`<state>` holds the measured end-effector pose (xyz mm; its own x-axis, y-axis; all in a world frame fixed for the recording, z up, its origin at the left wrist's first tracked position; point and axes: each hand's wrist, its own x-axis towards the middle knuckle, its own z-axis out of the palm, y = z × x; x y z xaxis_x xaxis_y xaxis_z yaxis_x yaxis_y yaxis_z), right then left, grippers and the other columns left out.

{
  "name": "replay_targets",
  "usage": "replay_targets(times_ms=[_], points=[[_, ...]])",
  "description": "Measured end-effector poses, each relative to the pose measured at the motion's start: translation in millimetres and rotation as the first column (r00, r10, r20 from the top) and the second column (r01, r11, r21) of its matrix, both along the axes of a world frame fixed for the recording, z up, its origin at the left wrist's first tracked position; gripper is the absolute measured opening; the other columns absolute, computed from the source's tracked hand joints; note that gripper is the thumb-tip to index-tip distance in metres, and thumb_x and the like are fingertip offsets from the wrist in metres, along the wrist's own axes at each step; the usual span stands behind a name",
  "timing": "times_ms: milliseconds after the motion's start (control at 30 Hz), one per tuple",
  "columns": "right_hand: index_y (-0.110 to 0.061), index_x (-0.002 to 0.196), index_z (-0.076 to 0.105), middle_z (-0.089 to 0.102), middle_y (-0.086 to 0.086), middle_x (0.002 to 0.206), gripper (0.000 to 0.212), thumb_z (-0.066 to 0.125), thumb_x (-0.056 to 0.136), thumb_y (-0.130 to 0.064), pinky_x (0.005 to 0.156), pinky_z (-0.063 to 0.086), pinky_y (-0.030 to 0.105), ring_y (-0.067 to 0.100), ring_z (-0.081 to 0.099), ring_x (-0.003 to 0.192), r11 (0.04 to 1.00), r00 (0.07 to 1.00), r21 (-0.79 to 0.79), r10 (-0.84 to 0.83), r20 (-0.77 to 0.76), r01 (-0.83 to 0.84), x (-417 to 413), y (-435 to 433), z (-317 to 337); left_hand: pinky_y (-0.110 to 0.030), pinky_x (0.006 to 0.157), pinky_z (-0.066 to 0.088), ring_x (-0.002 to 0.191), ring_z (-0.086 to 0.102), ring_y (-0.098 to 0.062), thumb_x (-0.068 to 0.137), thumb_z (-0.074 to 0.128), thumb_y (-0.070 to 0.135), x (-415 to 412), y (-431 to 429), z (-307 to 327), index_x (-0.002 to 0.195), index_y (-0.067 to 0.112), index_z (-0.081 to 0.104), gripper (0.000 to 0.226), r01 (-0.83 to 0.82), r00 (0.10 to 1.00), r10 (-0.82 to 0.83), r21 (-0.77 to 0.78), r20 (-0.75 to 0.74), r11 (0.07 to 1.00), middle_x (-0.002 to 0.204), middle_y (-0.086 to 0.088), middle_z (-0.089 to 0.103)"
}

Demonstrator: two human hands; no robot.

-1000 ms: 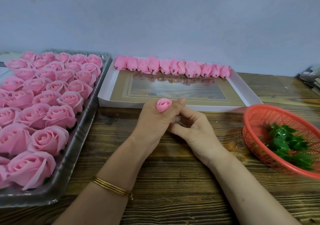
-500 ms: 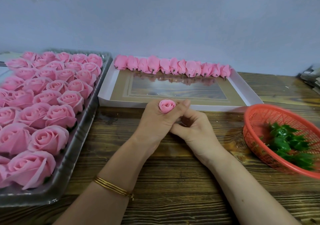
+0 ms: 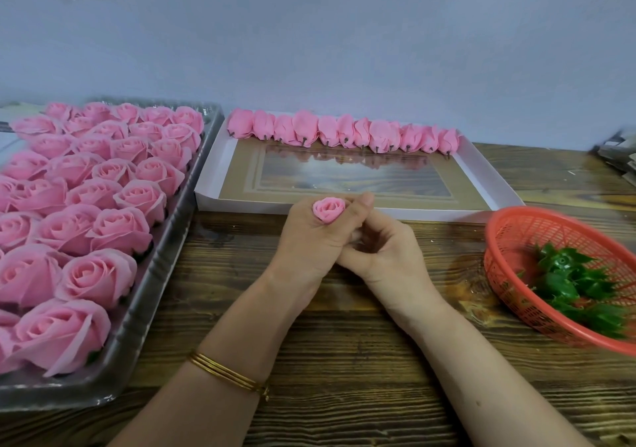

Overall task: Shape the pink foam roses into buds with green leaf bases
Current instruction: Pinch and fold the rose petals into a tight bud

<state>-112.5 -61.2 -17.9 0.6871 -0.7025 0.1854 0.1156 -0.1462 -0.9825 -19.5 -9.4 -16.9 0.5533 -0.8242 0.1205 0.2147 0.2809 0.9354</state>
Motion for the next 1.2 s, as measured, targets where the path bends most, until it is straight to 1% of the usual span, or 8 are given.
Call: replay_targets(times_ms=[167,267,400,567,800,967,1100,1200], points=[[-0.01,0.094,0.073,0.065,0.019,0.085,0.031,0.065,0.08,0.015,0.089,0.045,0.037,0.024,0.056,0.086,0.99,0.995,0.106,0.095,0.032,-0.098,-2.7,-2.1,0.2,-0.037,0.08,0.055,0.078,0.063,-0.026,0.077,0.078,0.036,3.0,0.9,2.5,0.085,-0.001,0.072,0.038,0.036,0.999,-0.037,0.05,0.012,0.998,0.083,-0.019,0.065],[-0.012,0.089,0.073,0.067,0.011,0.079,0.025,0.072,0.074,0.008,0.086,0.049,0.034,0.022,0.06,0.081,0.988,0.995,0.125,0.085,0.042,-0.09,-1.7,-0.1,1.4,-0.039,0.08,0.056,0.077,0.063,-0.029,0.071,0.072,0.038,3.0,1.4,2.4,0.089,0.001,0.072,0.042,0.001,1.0,0.0,0.052,-0.022,0.999,0.082,-0.021,0.065],[-0.008,0.088,0.066,0.067,0.003,0.075,0.031,0.074,0.071,0.016,0.075,0.053,0.021,0.014,0.062,0.075,0.996,1.0,0.083,0.01,0.015,-0.011,0.7,0.6,0.4,-0.034,0.072,0.059,0.073,0.067,-0.025,0.081,0.069,0.027,-0.1,-0.9,2.2,0.092,-0.002,0.071,0.031,-0.008,0.997,0.011,0.042,-0.072,0.999,0.08,-0.018,0.068],[-0.011,0.082,0.067,0.065,-0.002,0.069,0.029,0.072,0.072,0.016,0.074,0.052,0.021,0.014,0.06,0.072,0.999,1.0,0.04,0.006,0.017,-0.006,-0.4,-2.5,-0.8,-0.033,0.072,0.059,0.073,0.066,-0.026,0.071,0.072,0.035,1.0,-0.4,0.4,0.088,-0.005,0.071,0.044,0.018,0.998,-0.018,0.002,-0.057,1.0,0.079,-0.019,0.067],[-0.002,0.096,0.073,0.06,0.026,0.089,0.024,0.07,0.073,0.004,0.09,0.042,0.043,0.028,0.053,0.089,0.985,0.995,0.142,0.085,0.06,-0.093,-2.6,-4.5,-2.0,-0.028,0.073,0.057,0.076,0.063,-0.022,0.07,0.074,0.036,4.3,2.8,1.7,0.087,-0.009,0.068,0.048,0.094,0.996,-0.094,-0.003,0.01,0.996,0.082,-0.017,0.064],[-0.004,0.096,0.071,0.064,0.02,0.084,0.027,0.076,0.072,0.008,0.09,0.049,0.039,0.027,0.057,0.085,0.988,0.997,0.142,0.061,0.044,-0.067,-1.0,-3.1,-0.7,-0.044,0.086,0.056,0.082,0.063,-0.03,0.075,0.069,0.032,2.0,3.1,7.0,0.093,-0.003,0.07,0.04,0.016,0.998,-0.013,0.051,-0.057,0.999,0.086,-0.022,0.064],[-0.008,0.084,0.064,0.065,-0.006,0.066,0.028,0.074,0.072,0.016,0.068,0.05,0.017,0.008,0.06,0.066,0.999,1.0,0.036,0.006,-0.006,-0.006,0.3,-3.1,-1.9,-0.042,0.08,0.054,0.081,0.058,-0.032,0.078,0.068,0.028,-2.6,1.5,6.7,0.096,-0.019,0.061,0.05,-0.017,0.996,0.019,0.019,-0.09,1.0,0.085,-0.024,0.059],[-0.003,0.089,0.069,0.064,-0.001,0.067,0.025,0.072,0.073,0.015,0.072,0.05,0.021,0.011,0.059,0.069,1.0,1.0,0.021,-0.008,0.0,0.008,-0.9,-2.1,-0.9,-0.034,0.073,0.056,0.076,0.062,-0.029,0.069,0.071,0.031,-0.8,2.2,4.4,0.091,-0.017,0.063,0.054,0.034,0.998,-0.035,-0.01,-0.049,0.999,0.08,-0.021,0.062]])
